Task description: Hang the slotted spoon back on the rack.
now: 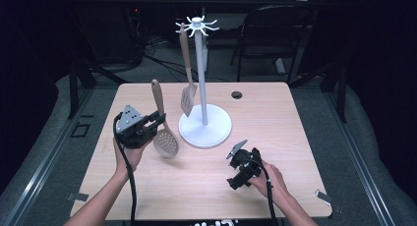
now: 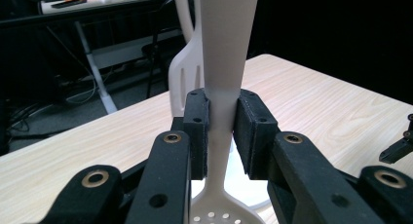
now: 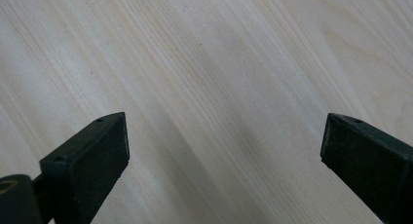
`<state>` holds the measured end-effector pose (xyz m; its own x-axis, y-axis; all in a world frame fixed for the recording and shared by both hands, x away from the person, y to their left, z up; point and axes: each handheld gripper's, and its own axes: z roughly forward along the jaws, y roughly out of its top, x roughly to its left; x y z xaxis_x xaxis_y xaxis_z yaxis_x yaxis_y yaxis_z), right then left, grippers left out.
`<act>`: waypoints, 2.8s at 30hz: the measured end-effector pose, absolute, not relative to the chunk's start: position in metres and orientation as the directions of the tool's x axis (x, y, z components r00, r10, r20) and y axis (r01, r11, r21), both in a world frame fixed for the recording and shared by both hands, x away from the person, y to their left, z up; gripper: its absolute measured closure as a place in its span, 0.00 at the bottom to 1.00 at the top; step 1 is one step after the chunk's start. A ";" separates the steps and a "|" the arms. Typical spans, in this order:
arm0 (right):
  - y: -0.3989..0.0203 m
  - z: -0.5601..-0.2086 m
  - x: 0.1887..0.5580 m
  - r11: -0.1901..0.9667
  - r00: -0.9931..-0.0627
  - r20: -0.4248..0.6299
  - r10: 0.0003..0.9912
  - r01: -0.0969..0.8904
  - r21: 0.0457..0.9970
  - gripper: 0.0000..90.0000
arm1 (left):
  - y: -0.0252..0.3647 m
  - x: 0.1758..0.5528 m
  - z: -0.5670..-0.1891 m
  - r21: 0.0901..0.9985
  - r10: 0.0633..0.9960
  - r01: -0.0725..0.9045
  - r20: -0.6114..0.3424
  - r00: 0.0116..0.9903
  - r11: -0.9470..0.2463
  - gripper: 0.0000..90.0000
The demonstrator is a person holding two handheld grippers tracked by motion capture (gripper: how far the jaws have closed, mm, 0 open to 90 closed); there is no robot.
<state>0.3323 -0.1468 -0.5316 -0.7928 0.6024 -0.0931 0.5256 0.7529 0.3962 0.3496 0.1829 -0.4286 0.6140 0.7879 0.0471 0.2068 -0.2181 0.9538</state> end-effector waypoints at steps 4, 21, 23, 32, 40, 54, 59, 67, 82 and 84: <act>-0.147 -0.532 0.332 0.753 -0.791 -0.096 0.604 0.527 0.395 0.03 | 0.177 0.353 -0.424 0.955 0.784 0.201 0.047 0.619 -0.216 0.84; -0.152 -0.530 0.332 0.740 -0.792 -0.079 0.605 0.523 0.423 0.02 | 0.157 0.362 -0.399 0.958 0.766 0.176 0.063 0.640 -0.226 0.84; -0.153 -0.529 0.332 0.737 -0.794 -0.080 0.603 0.515 0.439 0.02 | 0.155 0.362 -0.396 0.958 0.765 0.171 0.069 0.640 -0.229 0.84; -0.155 -0.528 0.330 0.734 -0.794 -0.081 0.602 0.511 0.447 0.01 | 0.143 0.368 -0.388 0.955 0.761 0.159 0.092 0.642 -0.249 0.84; -0.152 -0.528 0.330 0.746 -0.796 -0.090 0.599 0.514 0.423 0.01 | 0.139 0.374 -0.382 0.960 0.766 0.149 0.090 0.636 -0.236 0.84; -0.150 -0.528 0.329 0.748 -0.795 -0.096 0.598 0.512 0.422 0.01 | 0.135 0.385 -0.370 0.964 0.778 0.147 0.086 0.623 -0.223 0.84; -0.150 -0.528 0.329 0.750 -0.795 -0.099 0.599 0.513 0.416 0.01 | 0.131 0.389 -0.367 0.963 0.780 0.147 0.086 0.620 -0.224 0.84; -0.151 -0.528 0.330 0.755 -0.796 -0.108 0.595 0.509 0.413 0.01 | 0.122 0.395 -0.365 0.965 0.783 0.147 0.083 0.617 -0.218 0.84; -0.151 -0.529 0.330 0.750 -0.796 -0.094 0.598 0.514 0.415 0.01 | 0.111 0.409 -0.361 0.964 0.794 0.162 0.074 0.604 -0.213 0.84; -0.151 -0.529 0.330 0.750 -0.795 -0.096 0.599 0.514 0.416 0.01 | 0.111 0.411 -0.361 0.963 0.796 0.165 0.074 0.601 -0.214 0.84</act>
<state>0.3303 -0.1511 -0.5293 -0.7953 0.5986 -0.0956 0.5144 0.7499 0.4159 0.4110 0.1108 -0.3605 0.6009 0.7959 0.0735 0.1654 -0.2138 0.9628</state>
